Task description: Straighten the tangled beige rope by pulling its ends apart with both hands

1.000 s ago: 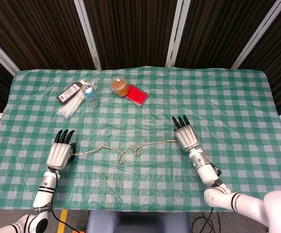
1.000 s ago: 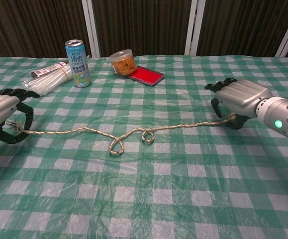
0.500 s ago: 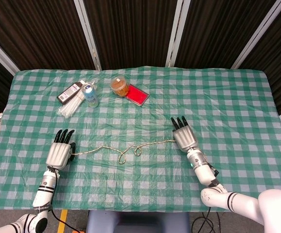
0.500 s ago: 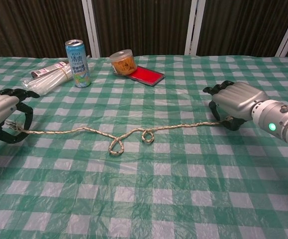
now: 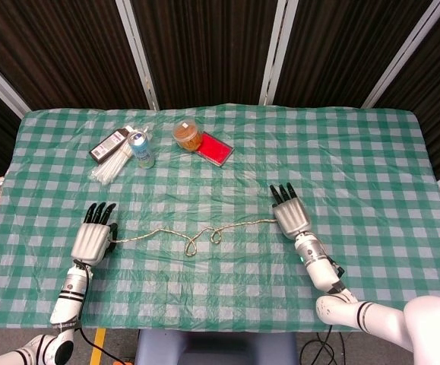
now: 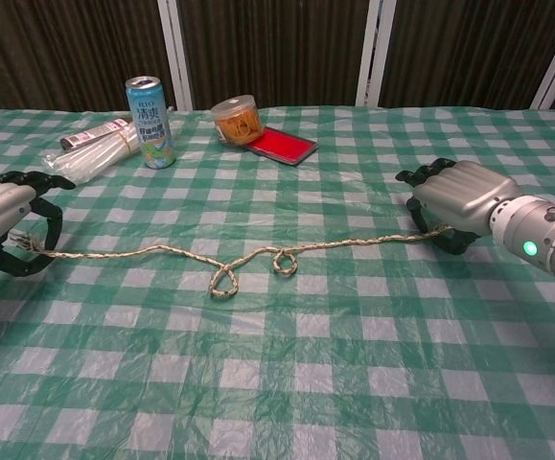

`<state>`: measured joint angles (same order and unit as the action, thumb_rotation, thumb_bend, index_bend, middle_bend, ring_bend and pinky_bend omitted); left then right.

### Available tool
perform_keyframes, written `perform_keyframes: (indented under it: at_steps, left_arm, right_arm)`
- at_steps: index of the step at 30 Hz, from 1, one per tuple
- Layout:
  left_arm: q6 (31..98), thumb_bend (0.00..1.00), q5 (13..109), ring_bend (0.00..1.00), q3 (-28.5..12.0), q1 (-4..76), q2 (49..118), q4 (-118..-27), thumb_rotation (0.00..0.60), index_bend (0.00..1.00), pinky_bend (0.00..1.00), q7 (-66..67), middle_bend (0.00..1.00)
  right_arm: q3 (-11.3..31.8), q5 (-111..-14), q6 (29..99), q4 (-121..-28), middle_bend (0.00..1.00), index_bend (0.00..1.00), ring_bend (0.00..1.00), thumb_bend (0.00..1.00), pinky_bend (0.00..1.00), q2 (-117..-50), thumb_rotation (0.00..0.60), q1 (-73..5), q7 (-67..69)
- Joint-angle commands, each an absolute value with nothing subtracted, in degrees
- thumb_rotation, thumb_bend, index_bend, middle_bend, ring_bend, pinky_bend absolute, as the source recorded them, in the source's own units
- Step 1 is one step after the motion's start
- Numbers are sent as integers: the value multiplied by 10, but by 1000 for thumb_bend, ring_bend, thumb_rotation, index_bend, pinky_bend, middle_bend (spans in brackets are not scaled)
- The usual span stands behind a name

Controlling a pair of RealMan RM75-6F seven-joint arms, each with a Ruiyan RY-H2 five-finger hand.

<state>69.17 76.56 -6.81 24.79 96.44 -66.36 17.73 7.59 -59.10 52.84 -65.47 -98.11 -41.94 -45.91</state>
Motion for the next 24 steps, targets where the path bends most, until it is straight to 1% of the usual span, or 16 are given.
perform_keyframes:
  at_steps: [1,9,16,24]
  left_arm:
    - [691,400,765,0,-68,248,964,-663,600,666,70,177,91]
    - [690,400,764,0,-67,249,965,-661,600,666,71,179,91]
    - [695,400,768,0,-67,249,963,-661,600,666,71,178,90]
    - [697,399,767,0,-68,248,957,-667,600,666,71,175,90]
  right_arm:
    - [75,-591,530,-653,0,556,0,518,0,-982,600,-419,-457]
    - [72,-597,541,-646,0,651,0,518,0,-986,600,-419,-455]
    - [71,-597,548,-645,5,685,0,518,0,-990,600,-419,-459]
    - [75,-602,560,-664,29,724,0,518,0,-975,600,-414,-450]
